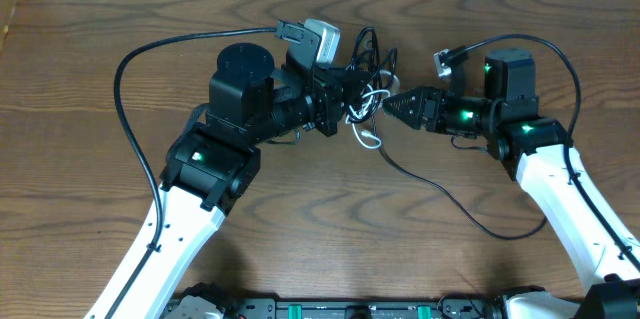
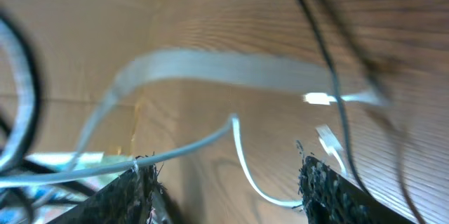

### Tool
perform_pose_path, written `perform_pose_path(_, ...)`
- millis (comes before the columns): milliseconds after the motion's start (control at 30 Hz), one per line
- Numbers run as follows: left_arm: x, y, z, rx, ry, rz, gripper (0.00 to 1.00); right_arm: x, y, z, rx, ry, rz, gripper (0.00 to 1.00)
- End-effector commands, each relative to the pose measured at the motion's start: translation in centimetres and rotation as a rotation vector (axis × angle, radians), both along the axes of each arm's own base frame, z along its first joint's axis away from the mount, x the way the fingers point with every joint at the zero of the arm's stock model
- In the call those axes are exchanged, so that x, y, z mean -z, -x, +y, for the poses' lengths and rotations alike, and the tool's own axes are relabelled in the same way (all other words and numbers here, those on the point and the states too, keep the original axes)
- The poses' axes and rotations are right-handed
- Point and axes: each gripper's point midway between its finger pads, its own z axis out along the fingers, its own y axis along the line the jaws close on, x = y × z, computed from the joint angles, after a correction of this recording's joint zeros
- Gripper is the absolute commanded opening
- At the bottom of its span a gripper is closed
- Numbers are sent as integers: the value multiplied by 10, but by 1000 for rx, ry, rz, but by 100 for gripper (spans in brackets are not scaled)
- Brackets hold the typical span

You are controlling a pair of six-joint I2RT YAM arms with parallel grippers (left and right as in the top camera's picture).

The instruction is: Untangle cables

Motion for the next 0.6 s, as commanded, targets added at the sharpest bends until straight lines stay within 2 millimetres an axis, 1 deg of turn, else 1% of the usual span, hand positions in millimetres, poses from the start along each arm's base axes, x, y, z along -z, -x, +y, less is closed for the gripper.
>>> perform_pose_path(0,-12,-7,7,-47,-6,-52,7,-19,16,12,-124,-98,-30,64)
perform_pose_path(133,-11,-15,13,-100,-22,-58,7,-40,27,21,-225,-190,-80,64)
perform_pose_path(300,-8,-16,12,-99,-25,-51,7,-55,22,27,-227,-225,-118,66)
perform_pose_path(400,-3,-18,9,-92,-30,-38,7,-64,20,34,-237,-241,-155,67)
perform_pose_path(467,-3,-13,2,-42,-12,-27,8,-64,16,39,-211,-228,-164,68)
perform_pose_path(567,-11,-3,-7,36,33,-29,7,-56,6,42,-139,-177,-162,70)
